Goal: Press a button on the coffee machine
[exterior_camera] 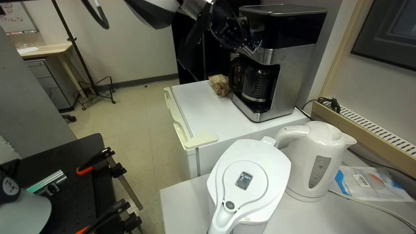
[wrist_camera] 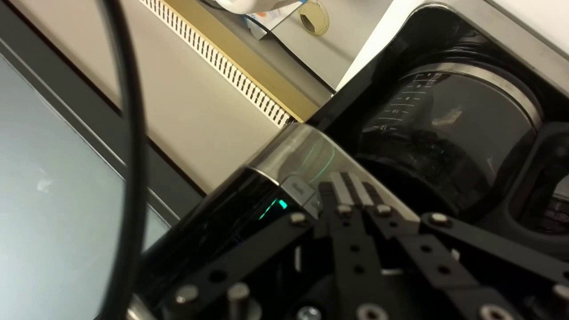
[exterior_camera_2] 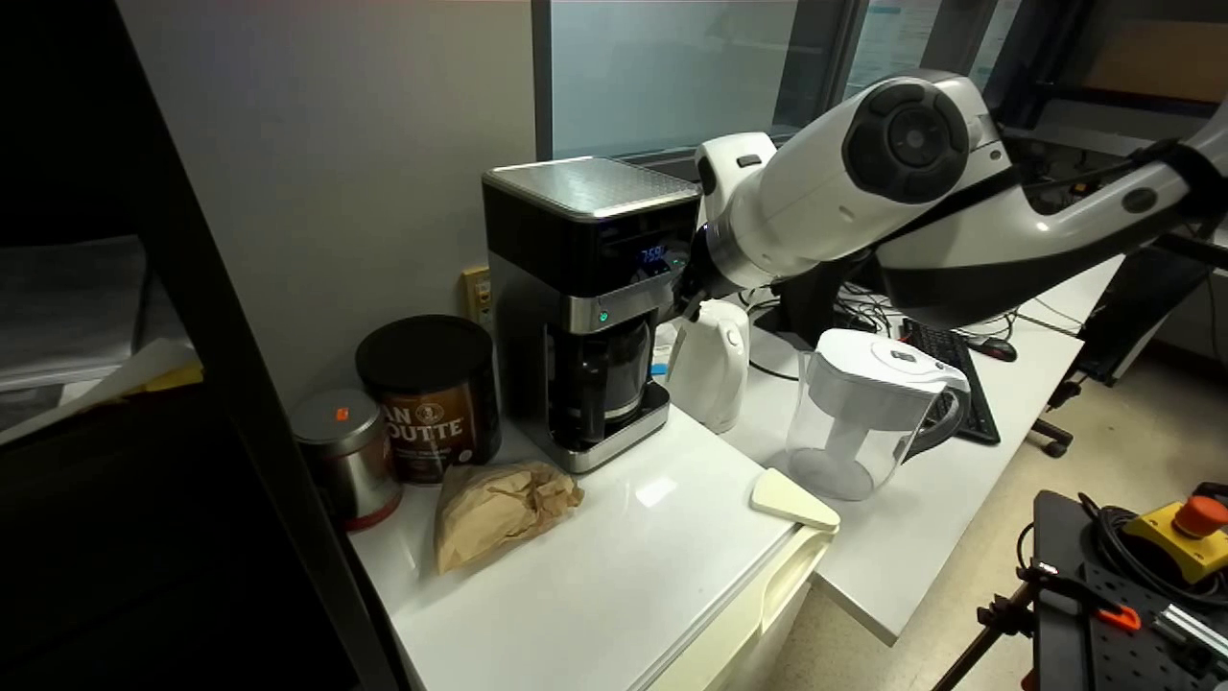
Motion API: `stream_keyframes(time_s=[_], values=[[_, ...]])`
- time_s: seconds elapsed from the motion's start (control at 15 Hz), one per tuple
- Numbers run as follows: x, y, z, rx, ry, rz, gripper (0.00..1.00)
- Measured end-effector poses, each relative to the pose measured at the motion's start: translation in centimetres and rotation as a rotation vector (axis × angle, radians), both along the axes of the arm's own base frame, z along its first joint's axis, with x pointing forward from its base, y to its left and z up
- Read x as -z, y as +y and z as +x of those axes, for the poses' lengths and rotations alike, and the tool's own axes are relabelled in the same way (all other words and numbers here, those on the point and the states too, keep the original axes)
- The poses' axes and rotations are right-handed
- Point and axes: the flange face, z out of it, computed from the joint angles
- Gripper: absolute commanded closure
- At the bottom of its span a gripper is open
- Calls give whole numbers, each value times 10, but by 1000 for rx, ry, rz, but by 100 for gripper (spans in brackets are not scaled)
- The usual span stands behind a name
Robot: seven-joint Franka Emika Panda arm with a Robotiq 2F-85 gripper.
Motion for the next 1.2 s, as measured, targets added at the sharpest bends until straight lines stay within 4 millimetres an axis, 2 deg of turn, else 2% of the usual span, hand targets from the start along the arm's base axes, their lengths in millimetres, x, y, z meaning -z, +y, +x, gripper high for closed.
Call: stream_keyframes(time_s=[0.53, 0.8, 1.0, 1.2], values=[[0, 0, 0, 9, -9, 12, 100], [-12, 3, -5, -21, -28, 16, 100], [-26, 7, -18, -78, -54, 4, 100], [-37, 9, -39, -136, -68, -6, 100]])
